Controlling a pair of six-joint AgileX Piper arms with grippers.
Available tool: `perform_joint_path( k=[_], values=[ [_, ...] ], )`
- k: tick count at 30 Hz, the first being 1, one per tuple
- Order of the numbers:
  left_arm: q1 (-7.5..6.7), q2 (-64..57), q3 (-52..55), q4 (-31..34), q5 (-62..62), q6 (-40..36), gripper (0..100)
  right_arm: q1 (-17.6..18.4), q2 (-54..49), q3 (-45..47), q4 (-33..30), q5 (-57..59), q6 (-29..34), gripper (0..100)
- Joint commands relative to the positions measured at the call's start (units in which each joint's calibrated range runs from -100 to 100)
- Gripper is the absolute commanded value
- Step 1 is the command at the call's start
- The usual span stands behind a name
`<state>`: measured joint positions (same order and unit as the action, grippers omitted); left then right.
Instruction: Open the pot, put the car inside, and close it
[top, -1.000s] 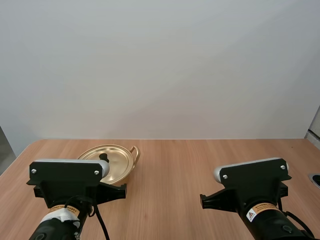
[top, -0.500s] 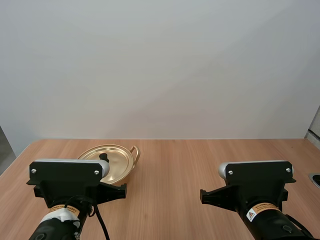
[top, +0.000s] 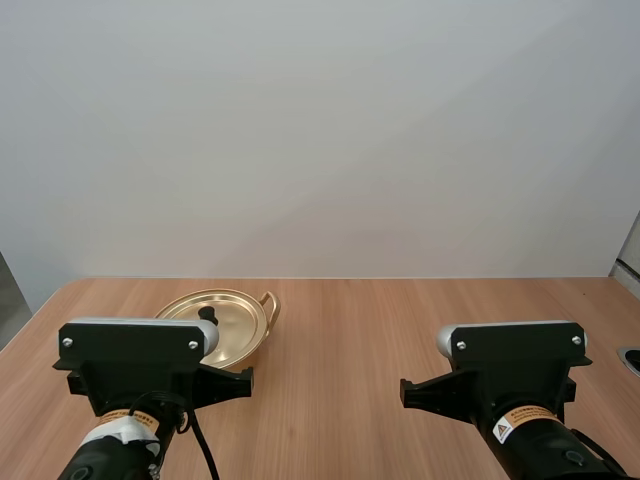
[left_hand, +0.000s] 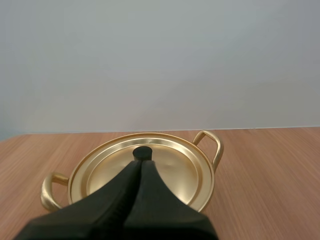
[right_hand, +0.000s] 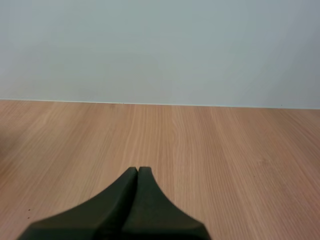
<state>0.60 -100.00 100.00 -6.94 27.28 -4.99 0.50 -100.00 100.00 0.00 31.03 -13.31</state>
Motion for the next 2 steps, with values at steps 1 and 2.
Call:
perform_joint_path(
  k=[1,2],
  values=[
    [-0.02,0.0,0.0,-0.1,0.1,0.0,1,0.0,0.0,0.0,0.0,0.0,0.0,0],
    [-0.02,0.0,0.0,-0.1,0.1,0.0,1,0.0,0.0,0.0,0.0,0.0,0.0,0]
  ],
)
